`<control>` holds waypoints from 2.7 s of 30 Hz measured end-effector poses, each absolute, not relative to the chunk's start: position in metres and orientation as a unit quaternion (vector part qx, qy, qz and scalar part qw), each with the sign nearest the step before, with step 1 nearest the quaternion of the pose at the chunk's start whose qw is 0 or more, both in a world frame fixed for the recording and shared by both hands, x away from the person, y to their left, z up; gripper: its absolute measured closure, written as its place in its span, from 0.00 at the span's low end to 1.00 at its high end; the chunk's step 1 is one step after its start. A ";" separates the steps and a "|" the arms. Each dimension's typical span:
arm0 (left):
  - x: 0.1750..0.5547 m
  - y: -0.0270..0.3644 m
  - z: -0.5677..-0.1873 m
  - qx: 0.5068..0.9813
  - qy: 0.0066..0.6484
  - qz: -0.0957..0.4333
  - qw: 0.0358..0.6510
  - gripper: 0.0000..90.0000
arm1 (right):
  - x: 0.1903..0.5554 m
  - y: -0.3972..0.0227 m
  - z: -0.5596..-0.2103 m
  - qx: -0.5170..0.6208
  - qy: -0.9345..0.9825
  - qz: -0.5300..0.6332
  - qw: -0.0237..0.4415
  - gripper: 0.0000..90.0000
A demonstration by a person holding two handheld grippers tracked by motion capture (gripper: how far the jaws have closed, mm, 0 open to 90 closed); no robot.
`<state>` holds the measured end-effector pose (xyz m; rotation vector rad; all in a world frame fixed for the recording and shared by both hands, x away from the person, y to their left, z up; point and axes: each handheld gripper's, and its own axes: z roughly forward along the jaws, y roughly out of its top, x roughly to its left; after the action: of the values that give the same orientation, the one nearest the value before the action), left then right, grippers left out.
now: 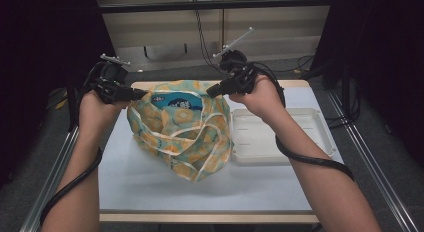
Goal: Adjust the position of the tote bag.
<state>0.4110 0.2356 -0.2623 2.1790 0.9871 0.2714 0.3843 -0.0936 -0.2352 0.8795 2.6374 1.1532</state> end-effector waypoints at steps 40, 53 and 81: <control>0.409 0.241 -0.257 0.841 0.386 0.126 0.356 0.76 | 0.410 -0.079 -0.265 0.320 0.867 0.379 0.050 1.00; 0.410 0.239 -0.261 0.843 0.387 0.115 0.357 0.86 | 0.408 -0.087 -0.256 0.323 0.860 0.390 0.059 1.00; 0.412 0.240 -0.266 0.846 0.388 0.115 0.347 0.90 | 0.409 -0.084 -0.248 0.321 0.852 0.409 0.058 0.86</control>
<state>0.4119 0.2403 -0.2664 2.1936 1.0071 0.2992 0.4089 -0.0842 -0.2475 0.9733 2.5812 1.2404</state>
